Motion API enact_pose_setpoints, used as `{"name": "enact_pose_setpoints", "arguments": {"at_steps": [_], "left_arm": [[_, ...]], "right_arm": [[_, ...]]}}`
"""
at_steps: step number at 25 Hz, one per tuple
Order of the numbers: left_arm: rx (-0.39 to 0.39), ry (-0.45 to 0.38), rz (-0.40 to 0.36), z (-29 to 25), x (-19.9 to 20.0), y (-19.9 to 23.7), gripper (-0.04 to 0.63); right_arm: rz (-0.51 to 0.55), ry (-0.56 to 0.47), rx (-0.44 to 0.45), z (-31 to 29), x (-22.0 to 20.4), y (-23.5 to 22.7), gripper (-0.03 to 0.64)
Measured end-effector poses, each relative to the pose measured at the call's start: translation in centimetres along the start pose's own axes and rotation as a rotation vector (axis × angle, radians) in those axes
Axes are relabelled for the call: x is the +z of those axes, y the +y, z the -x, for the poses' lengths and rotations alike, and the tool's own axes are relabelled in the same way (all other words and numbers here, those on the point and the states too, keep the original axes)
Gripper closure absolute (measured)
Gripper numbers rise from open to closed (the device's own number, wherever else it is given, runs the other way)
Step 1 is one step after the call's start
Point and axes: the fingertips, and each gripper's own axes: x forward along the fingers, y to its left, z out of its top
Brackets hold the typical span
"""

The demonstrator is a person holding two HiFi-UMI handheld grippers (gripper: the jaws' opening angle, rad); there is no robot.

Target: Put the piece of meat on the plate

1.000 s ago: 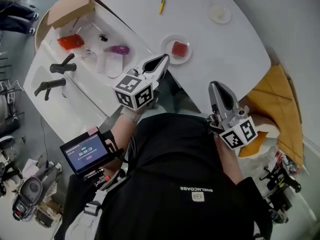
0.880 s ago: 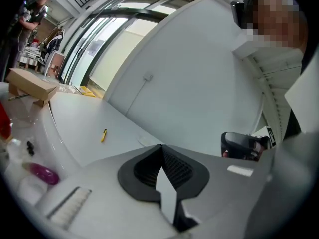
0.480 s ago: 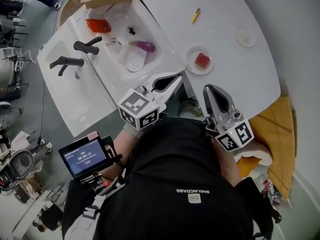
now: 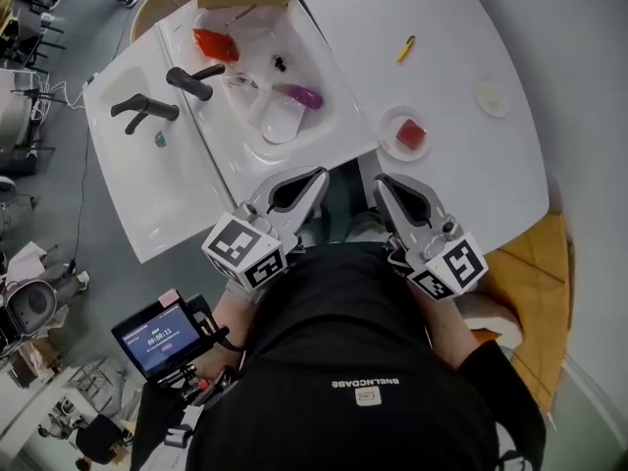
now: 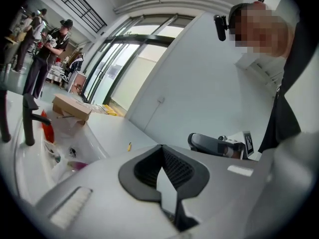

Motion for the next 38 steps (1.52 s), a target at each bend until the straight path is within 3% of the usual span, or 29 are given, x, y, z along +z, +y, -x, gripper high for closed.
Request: {"name": "enact_pose_setpoints", "arguments": {"at_steps": [12,20,28,38], "left_arm": [[0.080,-0.114,0.007,5.8,0.7,1.3,0.575],[0.078,-0.139,0.012,7.6,0.6,0.6,0.575],[0.052,-0.121,0.007,6.9,-1.5,0.9,0.575],[0.034,-0.130,0.010,7.8,-1.1,0.7,0.575]], "right_arm": [[0.126,0.059,0.152,-3.2,-2.6,6.1,0.612],[0.174,0.071,0.123,-2.9,-2.8,7.6,0.614],[0.147,0.044,0.100,-2.2,-4.4,6.6,0.612],[0.134,0.028,0.073,-2.0,-3.9,7.3,0.612]]}}
